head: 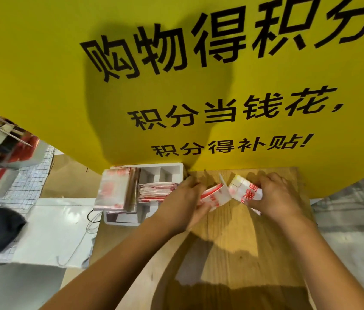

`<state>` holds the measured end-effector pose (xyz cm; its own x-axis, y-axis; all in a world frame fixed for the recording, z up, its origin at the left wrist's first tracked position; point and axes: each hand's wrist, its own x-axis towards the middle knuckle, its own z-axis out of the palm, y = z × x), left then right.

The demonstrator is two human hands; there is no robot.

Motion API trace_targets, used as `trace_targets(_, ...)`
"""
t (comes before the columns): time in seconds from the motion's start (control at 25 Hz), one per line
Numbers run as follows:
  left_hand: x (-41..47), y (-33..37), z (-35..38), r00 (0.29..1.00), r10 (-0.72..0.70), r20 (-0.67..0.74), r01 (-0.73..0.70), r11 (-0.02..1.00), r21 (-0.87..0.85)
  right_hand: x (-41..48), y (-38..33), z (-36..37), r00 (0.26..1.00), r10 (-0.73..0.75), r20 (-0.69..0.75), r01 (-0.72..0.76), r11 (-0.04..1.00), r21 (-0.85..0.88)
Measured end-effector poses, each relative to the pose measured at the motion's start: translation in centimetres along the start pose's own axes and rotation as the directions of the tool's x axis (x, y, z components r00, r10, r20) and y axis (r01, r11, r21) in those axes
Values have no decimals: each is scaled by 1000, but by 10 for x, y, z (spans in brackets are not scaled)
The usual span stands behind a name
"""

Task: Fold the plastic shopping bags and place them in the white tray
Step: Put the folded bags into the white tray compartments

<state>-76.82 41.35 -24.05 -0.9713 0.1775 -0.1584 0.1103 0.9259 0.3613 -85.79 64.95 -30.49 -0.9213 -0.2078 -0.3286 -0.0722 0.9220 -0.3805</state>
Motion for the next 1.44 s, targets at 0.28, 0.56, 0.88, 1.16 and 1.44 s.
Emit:
trace_targets(0.28, -71, -25, -18, 987, 50, -151, -93, 951, -294, -42, -58, -6, 984, -149, -102, 176, 919, 352)
trace_targets(0.56, -134, -65, -44, 986, -156, -52, 141, 965, -219, -56, -155, -4, 885, -424, -191, 457, 870, 183)
trace_targets(0.88, -163, -114, -55, 995, -87, -55, 76, 980, -185, -30, -213, 17, 875, -433, -216, 427, 901, -75)
trace_targets(1.16, -149, -137, -52, 997, -46, -64, 25, 955, -297, -15, -225, 27, 873, -485, -54, 482, 874, -53)
trace_targets(1.44, -112, -149, -41, 982, 96, -160, -122, 980, -160, -12, -216, 29, 838, -543, -60, 545, 838, 17)
